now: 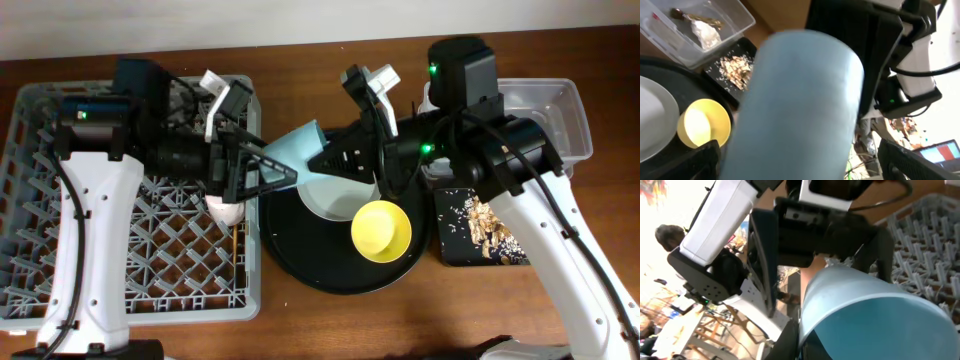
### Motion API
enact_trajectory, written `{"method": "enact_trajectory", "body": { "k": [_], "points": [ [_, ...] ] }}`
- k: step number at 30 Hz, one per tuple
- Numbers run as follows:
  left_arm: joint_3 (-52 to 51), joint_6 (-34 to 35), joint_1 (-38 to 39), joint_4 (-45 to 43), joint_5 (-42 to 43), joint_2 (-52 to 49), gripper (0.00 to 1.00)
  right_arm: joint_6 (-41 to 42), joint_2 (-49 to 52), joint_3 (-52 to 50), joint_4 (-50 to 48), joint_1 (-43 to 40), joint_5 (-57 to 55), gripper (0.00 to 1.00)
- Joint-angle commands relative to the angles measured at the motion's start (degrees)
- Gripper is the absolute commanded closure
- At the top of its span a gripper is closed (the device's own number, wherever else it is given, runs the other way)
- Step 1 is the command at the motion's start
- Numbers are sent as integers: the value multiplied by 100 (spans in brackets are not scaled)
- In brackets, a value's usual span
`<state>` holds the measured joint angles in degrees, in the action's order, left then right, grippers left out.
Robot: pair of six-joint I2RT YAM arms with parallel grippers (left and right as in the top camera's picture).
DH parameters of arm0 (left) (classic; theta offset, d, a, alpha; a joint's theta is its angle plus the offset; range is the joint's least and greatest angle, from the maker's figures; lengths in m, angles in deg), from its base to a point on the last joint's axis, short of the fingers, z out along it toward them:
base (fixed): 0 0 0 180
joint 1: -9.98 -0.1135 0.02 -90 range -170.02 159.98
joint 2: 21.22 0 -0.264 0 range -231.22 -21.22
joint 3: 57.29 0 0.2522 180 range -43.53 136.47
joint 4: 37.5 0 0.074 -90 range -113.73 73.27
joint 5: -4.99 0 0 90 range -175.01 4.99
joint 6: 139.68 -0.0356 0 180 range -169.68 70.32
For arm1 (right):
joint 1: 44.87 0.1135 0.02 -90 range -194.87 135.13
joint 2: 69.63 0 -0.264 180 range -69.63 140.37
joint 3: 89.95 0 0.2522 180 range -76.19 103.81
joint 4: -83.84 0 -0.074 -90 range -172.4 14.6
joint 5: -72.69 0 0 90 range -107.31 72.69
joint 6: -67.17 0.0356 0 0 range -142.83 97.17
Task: Sort waste into correct bins and load items into the dishwasher rack
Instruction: 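Pass the blue cup from the right gripper to the left gripper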
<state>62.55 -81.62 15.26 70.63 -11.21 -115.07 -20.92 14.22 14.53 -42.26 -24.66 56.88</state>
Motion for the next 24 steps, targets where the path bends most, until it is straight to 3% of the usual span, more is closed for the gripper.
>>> {"method": "enact_trajectory", "body": {
  "k": [1, 10, 13, 15, 20, 24],
  "points": [
    [83, -551, -2, 236, 186, 33, 1, 11, -22, -13, -208, 39, -59, 96],
    [83, -656, 153, 219, 170, 33, 2, 11, -20, -20, -136, 48, -76, 96],
    [83, -675, 160, 214, 142, 33, 9, 9, -20, -20, -138, 136, -79, 96],
    [83, -675, 160, 214, 136, 33, 25, 9, -20, -20, -140, 192, -81, 96],
    [83, -673, 160, 214, -219, 33, 35, 9, -20, -17, -138, 190, -81, 95],
    [85, -503, 13, 234, -472, 33, 36, 9, -20, -17, -138, 177, -219, 64]
  ]
}}
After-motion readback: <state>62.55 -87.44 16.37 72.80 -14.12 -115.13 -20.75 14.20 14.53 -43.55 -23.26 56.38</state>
